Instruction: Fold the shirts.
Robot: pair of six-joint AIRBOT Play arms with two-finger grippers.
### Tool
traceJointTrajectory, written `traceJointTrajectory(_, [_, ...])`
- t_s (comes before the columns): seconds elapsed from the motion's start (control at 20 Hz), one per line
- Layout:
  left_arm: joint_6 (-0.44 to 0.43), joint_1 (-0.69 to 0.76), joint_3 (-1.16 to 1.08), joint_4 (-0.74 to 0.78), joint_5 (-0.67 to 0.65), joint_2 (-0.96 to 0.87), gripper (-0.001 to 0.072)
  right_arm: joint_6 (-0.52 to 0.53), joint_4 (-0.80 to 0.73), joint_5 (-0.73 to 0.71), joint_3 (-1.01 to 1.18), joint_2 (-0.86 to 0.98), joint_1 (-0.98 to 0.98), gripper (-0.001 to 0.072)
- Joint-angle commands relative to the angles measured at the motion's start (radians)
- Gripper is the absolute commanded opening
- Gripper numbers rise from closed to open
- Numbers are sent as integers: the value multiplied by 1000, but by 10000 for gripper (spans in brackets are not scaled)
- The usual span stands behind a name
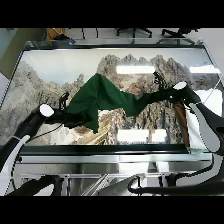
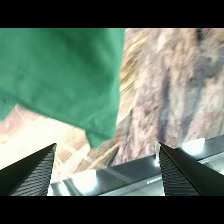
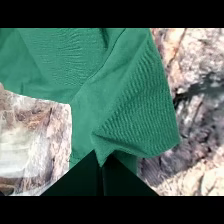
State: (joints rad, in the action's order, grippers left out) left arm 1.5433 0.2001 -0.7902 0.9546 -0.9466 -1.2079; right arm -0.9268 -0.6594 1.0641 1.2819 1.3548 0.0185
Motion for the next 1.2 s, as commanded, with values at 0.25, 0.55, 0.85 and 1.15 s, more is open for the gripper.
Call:
traceJointTrajectory(0.25, [210, 201, 229, 11, 392, 48, 706, 15, 0, 0, 0, -1, 0, 16])
traceJointTrajectory(0.55, [273, 219, 206, 11, 501, -34, 705, 15, 0, 0, 0, -1, 0, 16])
traceJointTrajectory(0.85, [272, 269, 53, 13, 444, -186, 705, 14, 1, 0, 0, -1, 0, 16])
traceJointTrajectory(1.15, [165, 222, -138, 23, 275, -238, 18, 14, 1, 5, 0, -8, 5, 16])
